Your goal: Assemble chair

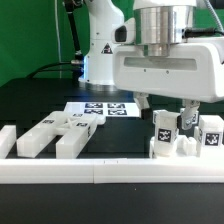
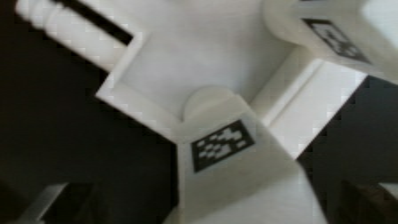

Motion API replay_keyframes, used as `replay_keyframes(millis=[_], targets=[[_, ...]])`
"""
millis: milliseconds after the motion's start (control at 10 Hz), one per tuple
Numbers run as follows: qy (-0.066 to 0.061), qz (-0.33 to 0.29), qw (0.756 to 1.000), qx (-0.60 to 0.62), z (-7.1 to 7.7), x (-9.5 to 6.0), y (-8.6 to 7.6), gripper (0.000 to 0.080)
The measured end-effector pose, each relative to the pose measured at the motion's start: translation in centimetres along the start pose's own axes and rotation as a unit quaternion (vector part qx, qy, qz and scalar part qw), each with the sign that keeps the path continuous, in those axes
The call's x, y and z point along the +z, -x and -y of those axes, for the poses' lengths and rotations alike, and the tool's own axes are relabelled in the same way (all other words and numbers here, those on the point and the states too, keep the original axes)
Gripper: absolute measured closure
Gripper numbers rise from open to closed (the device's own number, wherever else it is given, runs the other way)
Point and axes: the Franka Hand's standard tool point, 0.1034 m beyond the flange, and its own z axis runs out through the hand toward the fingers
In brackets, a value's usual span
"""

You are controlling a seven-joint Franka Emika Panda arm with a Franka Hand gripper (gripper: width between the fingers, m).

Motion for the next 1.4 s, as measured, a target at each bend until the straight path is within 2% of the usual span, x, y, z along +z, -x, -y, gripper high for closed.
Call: replay_keyframes(millis=[300, 400, 500, 700, 800, 900, 1000, 1400], targets=[[0.008, -0.007, 0.994, -0.108, -0.08, -0.01, -0.16, 0.0150], [0.017, -0.011, 0.988, -0.150, -0.02, 0.03, 0.01, 0.0150], [0.019, -0.012, 0.987, -0.158, 0.01, 0.04, 0.06, 0.0150], [0.019, -0.012, 0.987, -0.157, -0.03, 0.03, -0.02, 0.0388], [0.019, -0.012, 0.987, -0.156, -0.03, 0.03, -0.02, 0.0388], [0.019, -0.012, 0.989, -0.144, -0.04, 0.03, -0.02, 0.0511], [0.019, -0.012, 0.989, -0.144, -0.04, 0.03, -0.03, 0.0511], [0.016, -0.014, 1.000, -0.010, 0.00, 0.05, 0.03, 0.0511]])
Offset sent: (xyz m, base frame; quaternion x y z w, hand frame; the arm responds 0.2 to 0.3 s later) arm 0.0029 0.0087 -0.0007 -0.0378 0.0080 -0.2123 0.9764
